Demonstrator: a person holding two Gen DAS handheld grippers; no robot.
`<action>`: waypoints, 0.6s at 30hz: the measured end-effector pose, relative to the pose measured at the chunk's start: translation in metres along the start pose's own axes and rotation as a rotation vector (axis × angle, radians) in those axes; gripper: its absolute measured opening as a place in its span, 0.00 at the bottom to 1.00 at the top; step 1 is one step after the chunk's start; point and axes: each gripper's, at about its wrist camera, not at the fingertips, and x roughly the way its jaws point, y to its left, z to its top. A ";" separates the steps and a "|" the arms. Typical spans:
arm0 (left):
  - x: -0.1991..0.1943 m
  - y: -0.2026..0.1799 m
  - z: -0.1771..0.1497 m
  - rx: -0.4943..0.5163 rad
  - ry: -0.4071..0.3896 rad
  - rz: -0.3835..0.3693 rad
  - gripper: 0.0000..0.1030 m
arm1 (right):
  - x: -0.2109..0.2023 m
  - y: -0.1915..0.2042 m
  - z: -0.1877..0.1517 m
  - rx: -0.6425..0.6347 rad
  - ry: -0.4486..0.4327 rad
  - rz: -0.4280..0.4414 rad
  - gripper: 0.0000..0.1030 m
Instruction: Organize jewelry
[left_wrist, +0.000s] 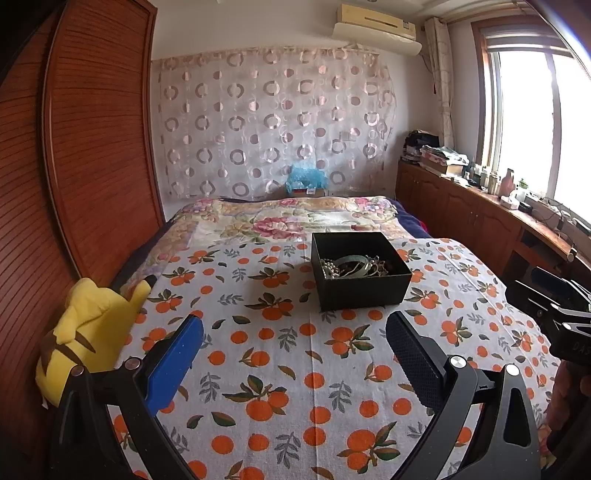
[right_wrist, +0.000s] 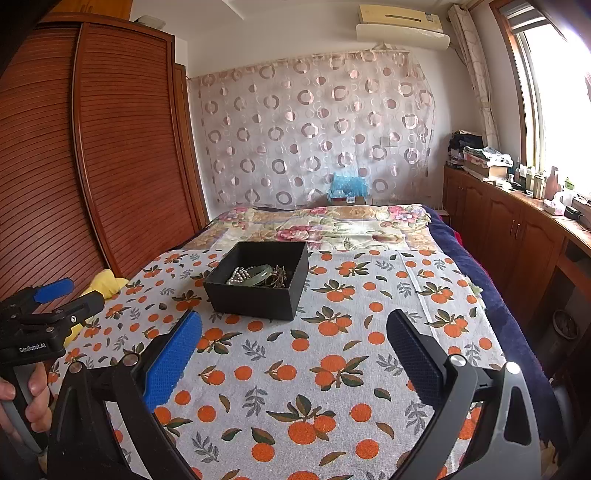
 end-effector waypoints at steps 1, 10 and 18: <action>0.000 -0.001 0.000 0.000 0.000 0.000 0.93 | 0.000 0.000 0.001 0.000 0.001 0.001 0.98; 0.000 0.000 0.001 -0.002 0.001 -0.003 0.93 | 0.000 0.000 0.000 0.000 0.001 0.001 0.98; -0.001 -0.001 0.001 -0.004 0.001 -0.008 0.93 | 0.000 -0.001 0.001 0.001 0.001 0.001 0.98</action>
